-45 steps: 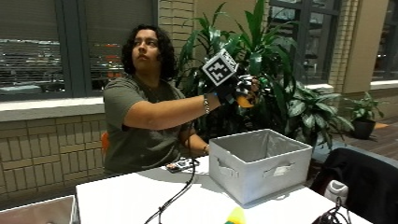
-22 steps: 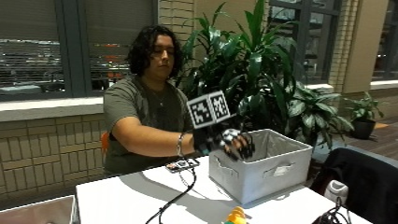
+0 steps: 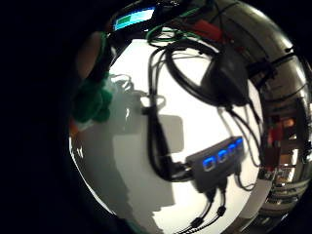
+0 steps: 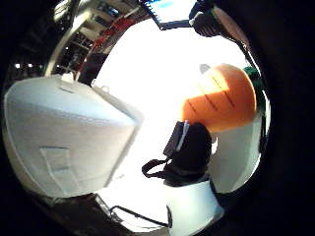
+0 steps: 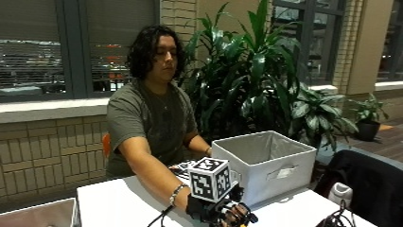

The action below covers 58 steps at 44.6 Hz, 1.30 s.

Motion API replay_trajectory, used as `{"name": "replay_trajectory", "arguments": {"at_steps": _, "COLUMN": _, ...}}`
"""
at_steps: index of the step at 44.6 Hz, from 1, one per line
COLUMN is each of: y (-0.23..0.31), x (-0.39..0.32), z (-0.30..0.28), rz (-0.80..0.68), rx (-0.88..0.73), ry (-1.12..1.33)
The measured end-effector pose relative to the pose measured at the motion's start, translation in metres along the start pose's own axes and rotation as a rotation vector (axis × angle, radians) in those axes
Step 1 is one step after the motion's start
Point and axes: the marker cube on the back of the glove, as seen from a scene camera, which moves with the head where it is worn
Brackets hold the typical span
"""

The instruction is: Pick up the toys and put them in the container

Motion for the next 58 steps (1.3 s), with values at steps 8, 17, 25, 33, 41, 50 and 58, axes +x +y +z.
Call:
{"name": "replay_trajectory", "arguments": {"at_steps": 8, "y": 0.0, "x": 0.005, "z": 0.003, "rz": -0.025, "rx": -0.058, "ry": 0.158}}
{"name": "replay_trajectory", "arguments": {"at_steps": 17, "y": 0.0, "x": 0.002, "z": -0.04, "rz": -0.048, "rx": 0.058, "ry": 0.185}}
{"name": "replay_trajectory", "arguments": {"at_steps": 25, "y": 0.009, "x": -0.032, "z": -0.156, "rz": -0.124, "rx": 0.229, "ry": 0.044}}
{"name": "replay_trajectory", "arguments": {"at_steps": 33, "y": 0.02, "x": -0.108, "z": -0.274, "rz": -0.296, "rx": 0.383, "ry": -0.013}}
{"name": "replay_trajectory", "arguments": {"at_steps": 41, "y": 0.017, "x": -0.209, "z": -0.334, "rz": -0.477, "rx": 0.421, "ry": -0.029}}
{"name": "replay_trajectory", "arguments": {"at_steps": 50, "y": -0.011, "x": -0.26, "z": -0.322, "rz": -0.389, "rx": 0.238, "ry": 0.097}}
{"name": "replay_trajectory", "arguments": {"at_steps": 58, "y": 0.011, "x": -0.238, "z": -0.308, "rz": -0.419, "rx": 0.163, "ry": -0.023}}
